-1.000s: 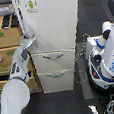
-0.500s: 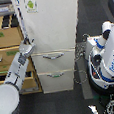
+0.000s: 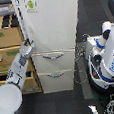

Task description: Opening the fridge

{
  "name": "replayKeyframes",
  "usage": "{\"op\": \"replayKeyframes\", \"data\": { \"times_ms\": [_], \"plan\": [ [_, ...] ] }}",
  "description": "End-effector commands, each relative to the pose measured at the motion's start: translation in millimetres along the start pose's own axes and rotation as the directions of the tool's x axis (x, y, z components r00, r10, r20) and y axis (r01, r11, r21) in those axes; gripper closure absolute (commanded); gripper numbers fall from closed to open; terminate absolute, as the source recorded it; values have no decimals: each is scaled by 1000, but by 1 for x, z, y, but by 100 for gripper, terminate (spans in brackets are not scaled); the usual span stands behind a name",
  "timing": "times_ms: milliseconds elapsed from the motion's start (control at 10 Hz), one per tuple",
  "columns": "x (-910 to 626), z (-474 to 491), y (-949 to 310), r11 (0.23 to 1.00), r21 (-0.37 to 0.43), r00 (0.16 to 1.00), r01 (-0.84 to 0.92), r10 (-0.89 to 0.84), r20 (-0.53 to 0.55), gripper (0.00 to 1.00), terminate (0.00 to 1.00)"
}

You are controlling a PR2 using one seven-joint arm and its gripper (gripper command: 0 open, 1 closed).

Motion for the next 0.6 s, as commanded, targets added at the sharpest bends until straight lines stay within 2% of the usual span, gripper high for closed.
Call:
{"op": "replayKeyframes", "data": {
  "times_ms": [100,600],
  "plan": [
    [29,-22,-22,999,13,999,34,-33,-27,100,0],
    [37,-31,-22,999,13,998,40,-40,-43,100,0]
  ]
}}
